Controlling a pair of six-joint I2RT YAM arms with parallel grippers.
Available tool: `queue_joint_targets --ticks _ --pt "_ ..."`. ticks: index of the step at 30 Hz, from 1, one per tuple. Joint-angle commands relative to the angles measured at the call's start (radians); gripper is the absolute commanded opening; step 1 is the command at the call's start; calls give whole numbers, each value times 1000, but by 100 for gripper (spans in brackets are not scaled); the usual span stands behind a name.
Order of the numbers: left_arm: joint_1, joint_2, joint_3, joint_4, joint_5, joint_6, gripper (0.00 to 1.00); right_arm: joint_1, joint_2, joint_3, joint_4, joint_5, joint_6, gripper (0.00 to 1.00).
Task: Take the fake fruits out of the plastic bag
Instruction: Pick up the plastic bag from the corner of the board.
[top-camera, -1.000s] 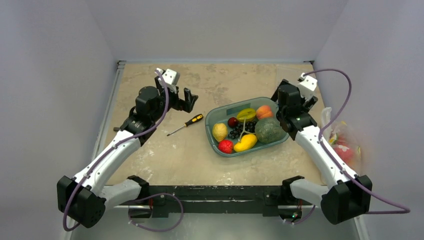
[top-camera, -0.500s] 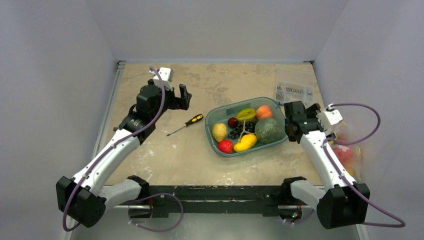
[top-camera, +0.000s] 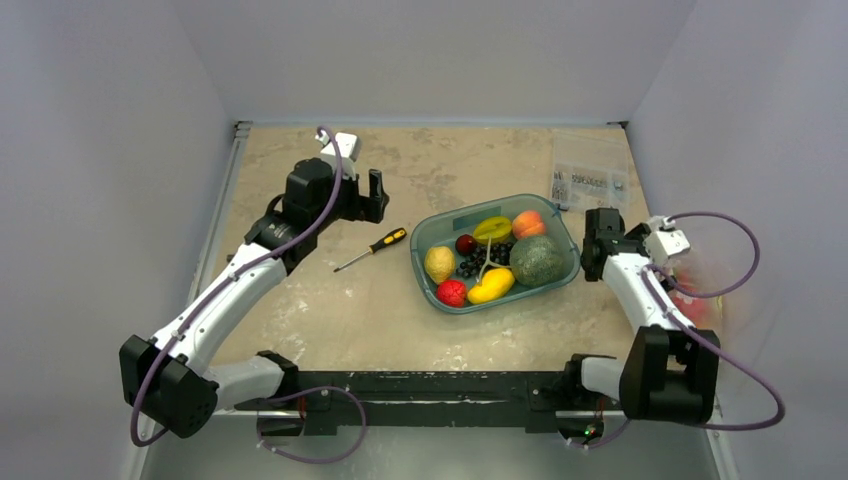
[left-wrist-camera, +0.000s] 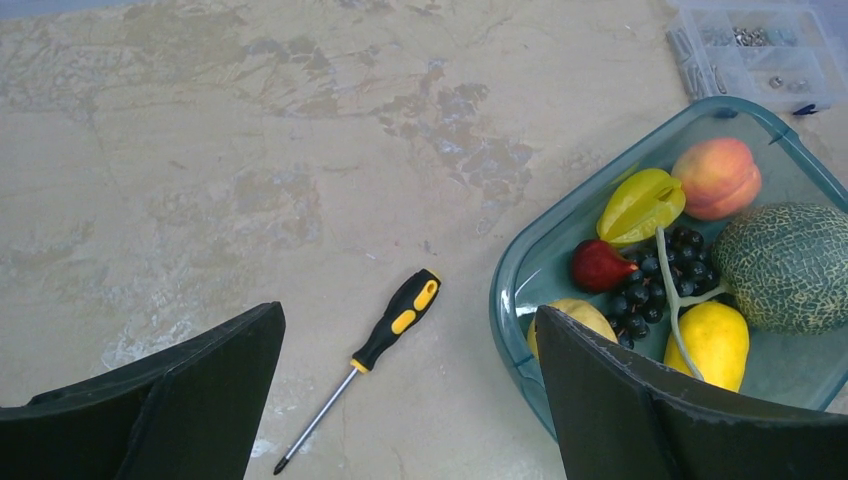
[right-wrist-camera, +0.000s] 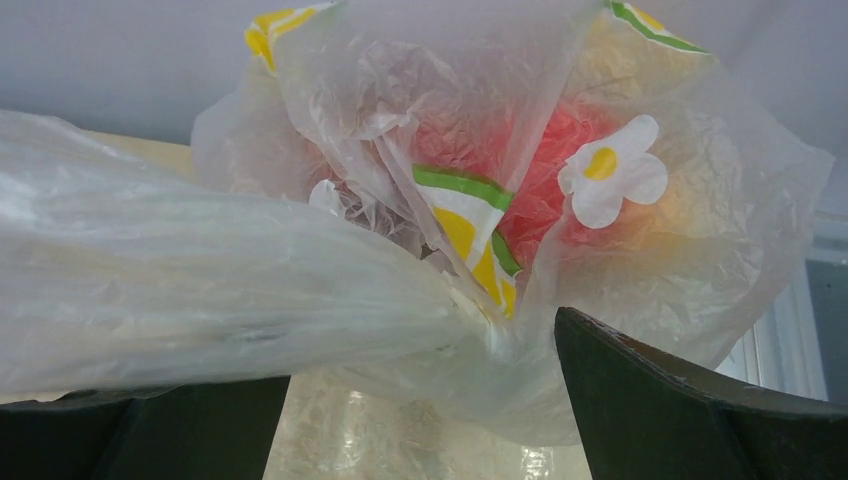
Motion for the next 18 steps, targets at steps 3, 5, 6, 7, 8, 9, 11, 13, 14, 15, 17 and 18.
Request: queue_joint_targets --ticks 3,5,6,7,8,9,11,13,14,15,17,18 --pt "-8 11 52 -7 35 5 95 -16 127 68 -73 62 117 99" --pt "-9 17 66 -20 42 1 95 -17 166 86 -112 75 164 95" --pt "-9 20 65 -22 46 -2 95 -17 186 93 -124 75 172 90" --pt "-8 21 65 -21 47 -4 94 -15 205 101 -133 78 173 83" --pt "-9 22 64 -20 47 -5 94 -14 222 107 -140 81 177 74" --pt "-9 23 67 -21 65 -6 94 -13 239 111 -148 79 186 60" --pt "-10 25 74 -28 77 -10 94 1 258 126 -157 63 188 19" --pt "-9 23 75 -32 87 -15 93 42 258 138 -164 71 178 5" --pt "-9 23 73 -32 91 -18 93 71 251 147 -175 79 176 0" --pt "-11 25 73 -30 95 -19 93 114 244 156 -184 87 176 0" --pt "-12 30 80 -34 110 -20 93 191 229 172 -201 99 172 0" --pt "-12 33 84 -40 119 -20 93 213 220 181 -216 97 179 0"
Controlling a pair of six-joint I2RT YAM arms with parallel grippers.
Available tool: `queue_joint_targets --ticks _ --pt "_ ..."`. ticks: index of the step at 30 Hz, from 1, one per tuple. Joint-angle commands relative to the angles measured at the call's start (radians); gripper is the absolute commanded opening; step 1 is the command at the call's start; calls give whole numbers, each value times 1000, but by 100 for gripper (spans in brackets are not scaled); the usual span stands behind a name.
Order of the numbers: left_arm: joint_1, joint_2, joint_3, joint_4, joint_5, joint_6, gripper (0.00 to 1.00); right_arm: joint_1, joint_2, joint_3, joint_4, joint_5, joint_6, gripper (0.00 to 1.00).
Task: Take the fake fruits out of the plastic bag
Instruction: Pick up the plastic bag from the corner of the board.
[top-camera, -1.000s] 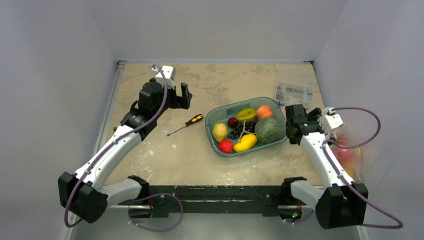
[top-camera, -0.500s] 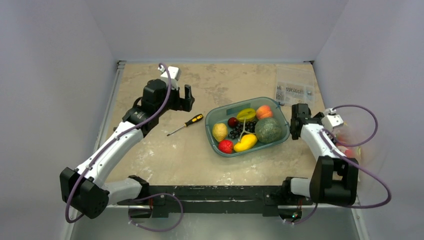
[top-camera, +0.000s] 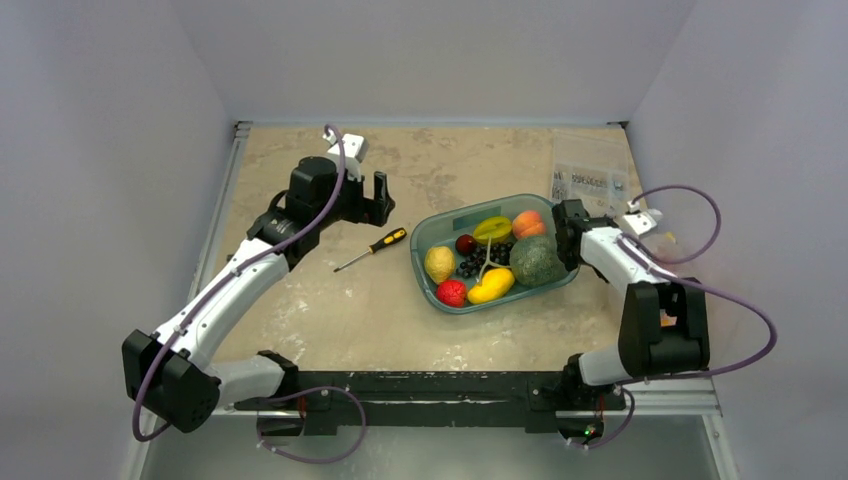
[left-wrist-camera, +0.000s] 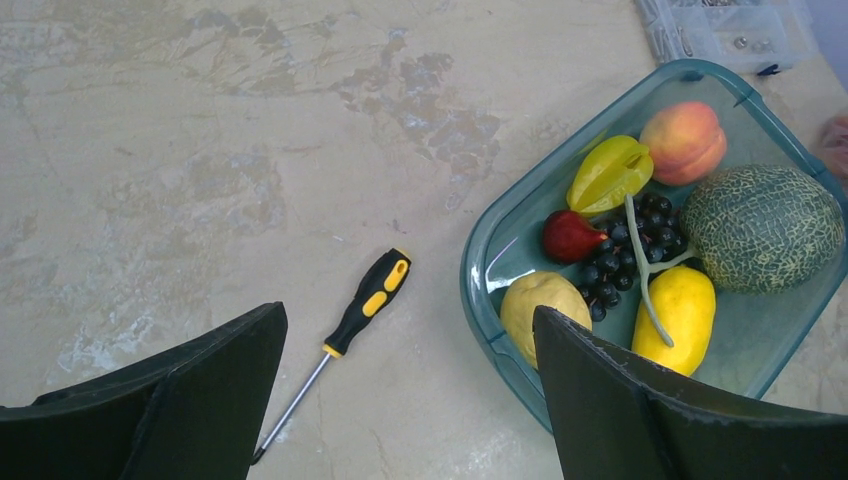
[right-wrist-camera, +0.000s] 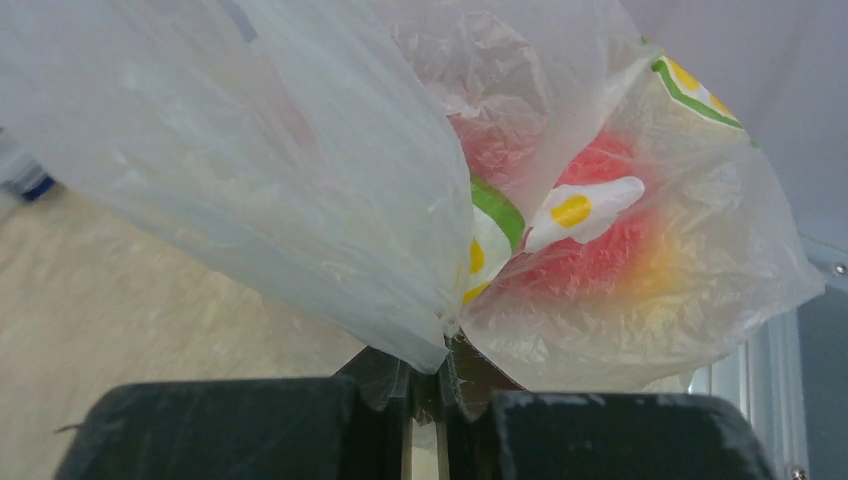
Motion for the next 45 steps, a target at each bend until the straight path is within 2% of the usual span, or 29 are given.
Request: queue_joint_targets --ticks 1,4,8,10,14,19,21,26,30,34,37,43,45 --pt "-6 10 60 -2 59 -10 93 120 -50 75 -66 45 50 0" --pt "-10 12 58 0 105 1 92 130 -118 66 -40 -42 0 0" --pt "-19 29 54 16 207 7 88 130 -300 -24 181 -269 -217 0" --pt "-38 36 50 21 228 12 87 131 -406 -48 231 -362 -291 0" --pt "-98 65 59 18 247 44 85 130 -491 -36 281 -444 -429 0" --pt "-125 76 60 15 248 63 84 130 -455 -5 338 -576 -533 0" --pt "-137 73 65 -2 228 71 84 130 -423 19 306 -598 -486 0" --pt "-182 51 67 -24 182 105 84 101 -382 11 264 -532 -361 0" --pt "-201 43 68 -28 176 111 84 -23 -353 -40 364 -757 -420 0" --pt "-215 47 81 -39 195 111 84 -33 -357 -50 430 -876 -535 0" --pt "-218 38 83 -37 201 105 84 -33 -355 -20 417 -870 -583 0" --pt "-220 18 79 -39 179 107 84 -33 -373 129 344 -635 -592 0" --pt "-221 5 74 -38 152 108 84 -33 -356 203 327 -602 -613 0"
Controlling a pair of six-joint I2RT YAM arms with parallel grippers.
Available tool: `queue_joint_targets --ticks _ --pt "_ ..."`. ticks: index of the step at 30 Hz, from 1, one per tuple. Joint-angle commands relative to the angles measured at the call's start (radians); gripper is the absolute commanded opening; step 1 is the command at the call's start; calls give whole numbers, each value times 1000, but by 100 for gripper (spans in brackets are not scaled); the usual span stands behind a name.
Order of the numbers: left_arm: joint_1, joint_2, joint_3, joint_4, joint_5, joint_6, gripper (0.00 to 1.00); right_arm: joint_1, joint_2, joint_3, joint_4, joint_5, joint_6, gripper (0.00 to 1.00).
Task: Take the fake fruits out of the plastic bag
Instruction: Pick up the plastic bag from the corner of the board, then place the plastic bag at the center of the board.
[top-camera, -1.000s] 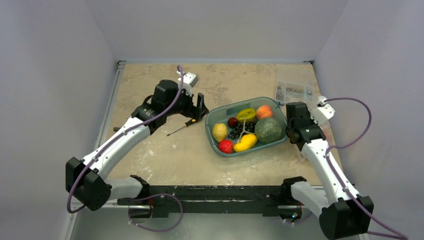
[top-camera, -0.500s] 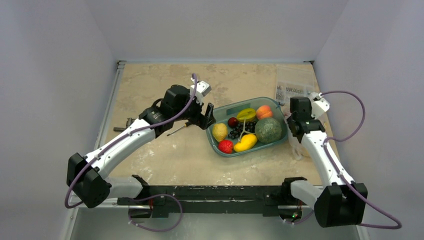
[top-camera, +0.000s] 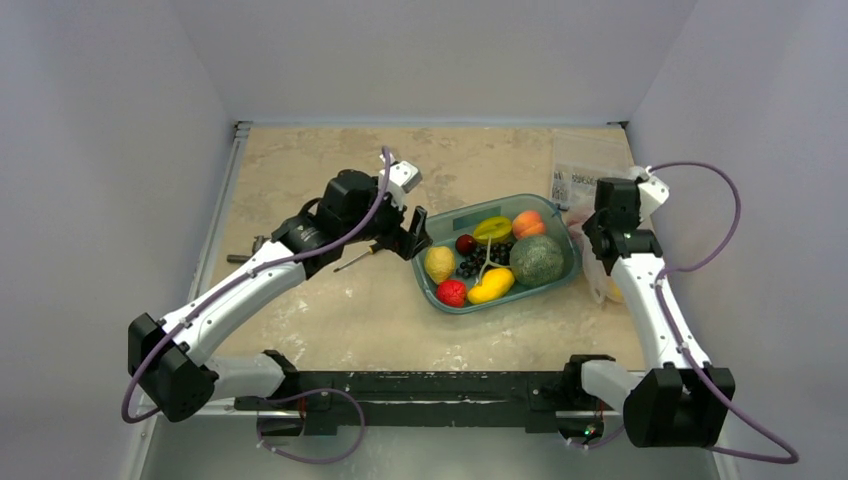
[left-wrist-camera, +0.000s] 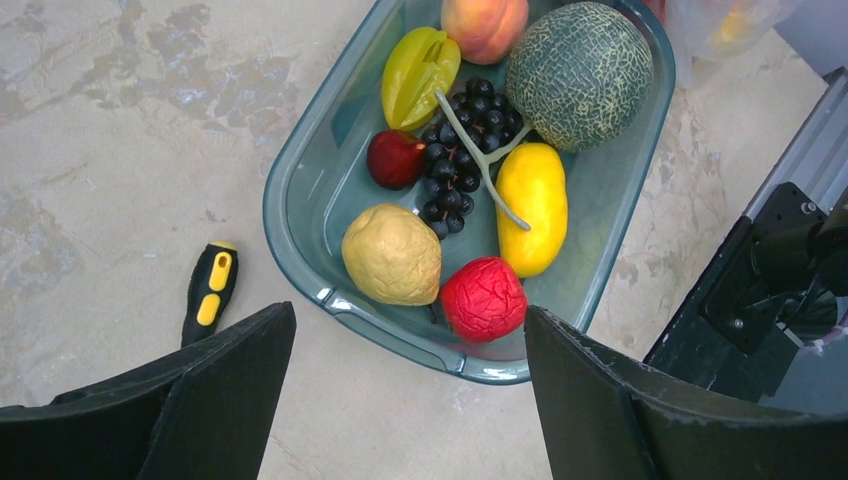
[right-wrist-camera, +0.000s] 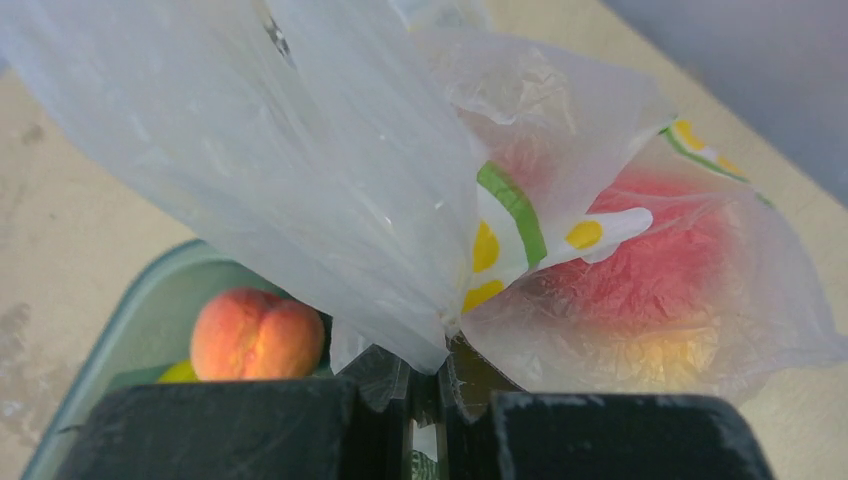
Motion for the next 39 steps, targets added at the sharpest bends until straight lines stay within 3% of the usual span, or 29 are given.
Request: queue_joint_targets --ticks 1,4,8,11,14,18,24,27,35,39 --pt "-5 -54 31 23 -51 21 84 6 -6 197 11 133 -56 0" --pt "-5 -86 20 28 -137 22 84 54 7 290 29 142 -90 0" --pt "-3 -167 -14 46 -364 12 85 230 85 410 97 95 -208 0" --pt "-2 -247 -43 65 -558 20 86 335 173 512 60 -42 -222 0" --pt "0 -352 -71 93 -730 50 86 465 200 530 138 -191 -225 0" --pt "23 -507 -140 169 -869 68 86 648 269 597 159 -361 -196 0" --pt "49 -690 -235 285 -899 138 86 830 348 577 208 -575 -89 0" --pt "49 -735 -255 267 -968 103 92 902 387 553 241 -661 -65 0" --pt "49 -871 -85 -433 -683 -212 95 1013 494 442 374 -829 -96 0" --pt "48 -880 -81 -600 -500 -217 96 1045 577 474 369 -874 -120 0"
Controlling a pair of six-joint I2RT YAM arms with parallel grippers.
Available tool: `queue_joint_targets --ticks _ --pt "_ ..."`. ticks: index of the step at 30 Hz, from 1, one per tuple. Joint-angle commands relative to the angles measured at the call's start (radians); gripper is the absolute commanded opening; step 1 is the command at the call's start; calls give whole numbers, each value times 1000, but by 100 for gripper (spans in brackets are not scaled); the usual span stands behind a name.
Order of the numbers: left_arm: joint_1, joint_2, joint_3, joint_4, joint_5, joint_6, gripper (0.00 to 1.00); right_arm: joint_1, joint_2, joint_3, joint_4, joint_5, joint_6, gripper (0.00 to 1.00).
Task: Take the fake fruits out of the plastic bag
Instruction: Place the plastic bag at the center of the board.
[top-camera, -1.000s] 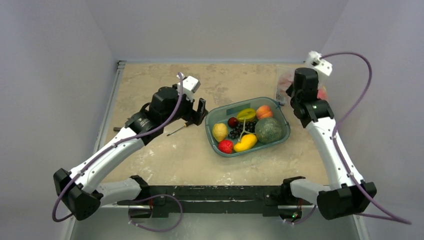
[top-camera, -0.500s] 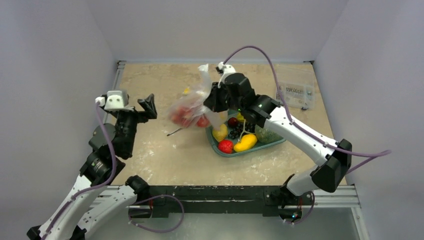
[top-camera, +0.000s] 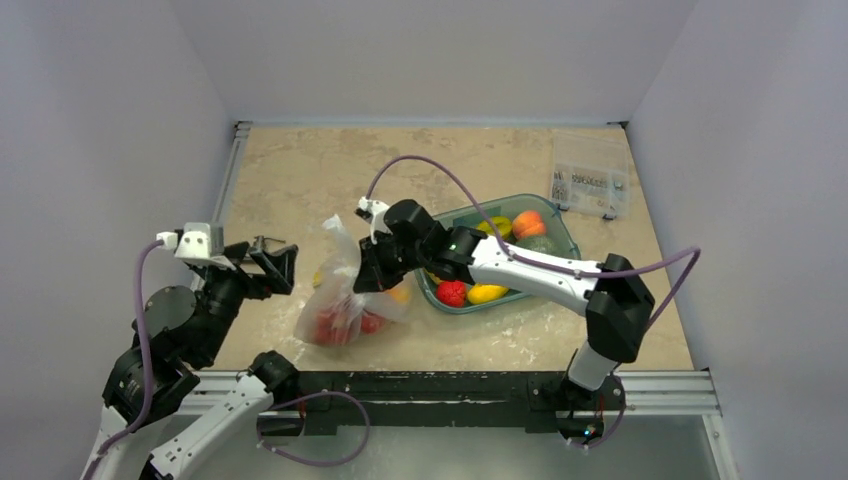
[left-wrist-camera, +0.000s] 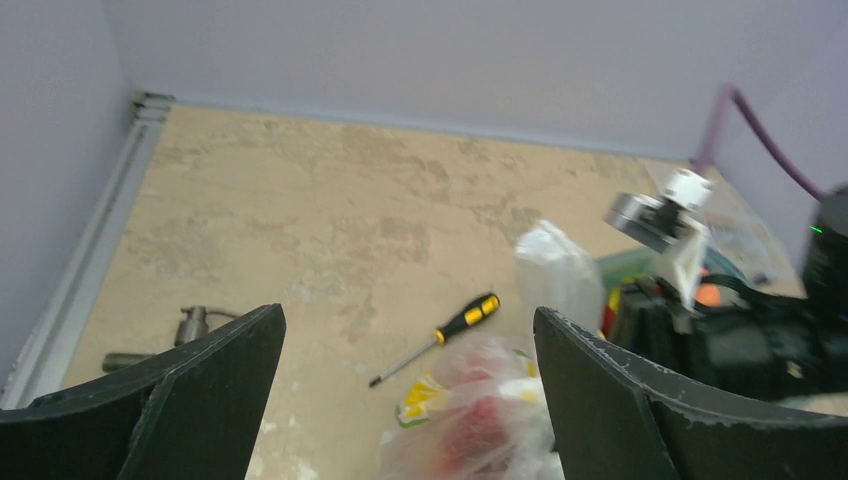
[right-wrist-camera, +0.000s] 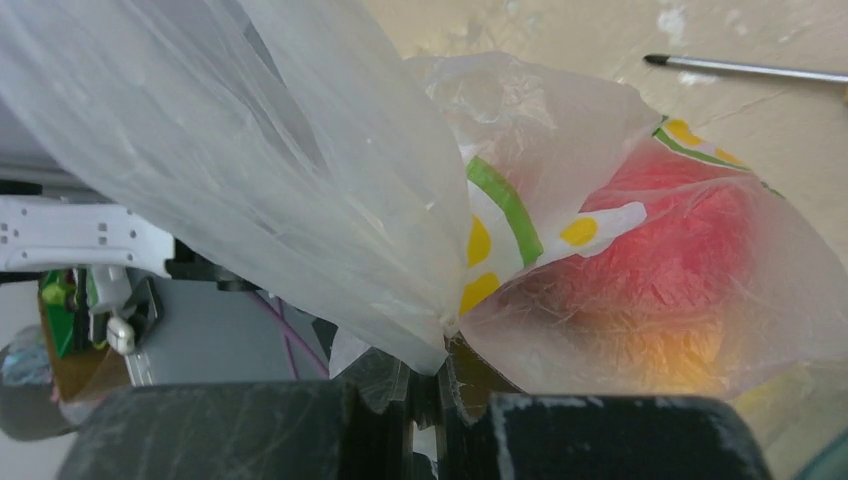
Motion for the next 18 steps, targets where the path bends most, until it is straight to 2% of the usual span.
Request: queue_joint_targets --ticks 1,4,10,15,16,18 --pt "2 1 3 -281 245 -60 96 22 53 25 103 -118 -30 0" --pt "1 23 -45 -289 292 -57 94 22 93 25 109 -112 -62 0" --pt "3 126 -150 -192 354 -17 89 8 122 -36 212 -76 -55 4" --pt "2 236 -190 -141 435 33 85 -4 108 -55 245 -113 -43 24" --pt "2 262 -189 -135 444 44 82 -5 98 -59 245 -107 -46 30" --pt "2 318 -182 -135 435 63 62 -11 68 -84 271 -86 -52 40"
